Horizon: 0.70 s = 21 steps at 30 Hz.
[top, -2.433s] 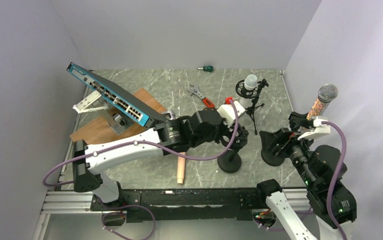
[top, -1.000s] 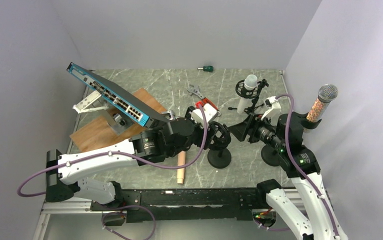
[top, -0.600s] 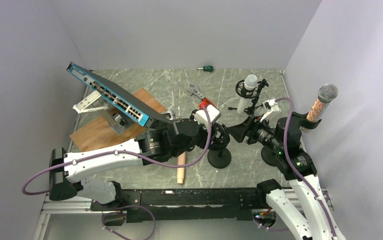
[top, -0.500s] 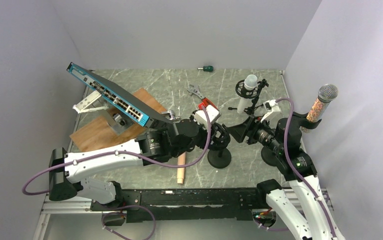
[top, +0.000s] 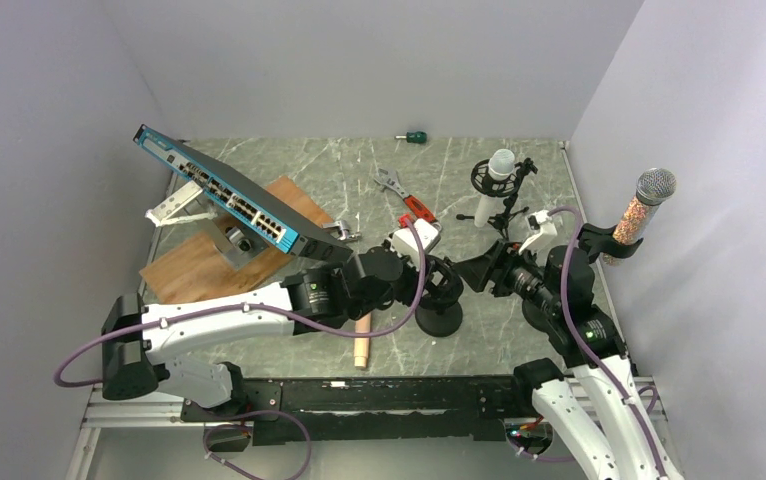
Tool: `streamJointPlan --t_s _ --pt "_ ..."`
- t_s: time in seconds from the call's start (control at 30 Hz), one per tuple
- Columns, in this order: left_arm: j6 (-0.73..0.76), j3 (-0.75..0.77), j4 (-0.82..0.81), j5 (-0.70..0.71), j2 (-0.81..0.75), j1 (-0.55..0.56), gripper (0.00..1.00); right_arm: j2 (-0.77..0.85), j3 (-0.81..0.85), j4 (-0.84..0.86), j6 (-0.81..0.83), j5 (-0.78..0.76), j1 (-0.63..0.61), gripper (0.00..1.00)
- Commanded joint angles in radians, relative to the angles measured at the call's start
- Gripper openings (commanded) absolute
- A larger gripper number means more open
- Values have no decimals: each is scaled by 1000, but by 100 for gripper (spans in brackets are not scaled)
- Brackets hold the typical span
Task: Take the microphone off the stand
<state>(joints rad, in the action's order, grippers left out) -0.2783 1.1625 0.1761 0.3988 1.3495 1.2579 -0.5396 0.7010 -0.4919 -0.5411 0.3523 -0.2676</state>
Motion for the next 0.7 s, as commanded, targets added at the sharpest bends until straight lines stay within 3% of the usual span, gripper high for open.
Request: streamJointPlan --t_s 0.0,0.37,0.67 --pt "-48 -36 8 -71 37 8 46 -8 -55 -143 -8 -37 1 67" --pt "-86 -72 0 -81 104 8 48 -33 -115 -147 -77 -45 1 72" --pt "-64 -61 -2 -70 112 8 55 -45 -55 -169 -38 -72 2 74"
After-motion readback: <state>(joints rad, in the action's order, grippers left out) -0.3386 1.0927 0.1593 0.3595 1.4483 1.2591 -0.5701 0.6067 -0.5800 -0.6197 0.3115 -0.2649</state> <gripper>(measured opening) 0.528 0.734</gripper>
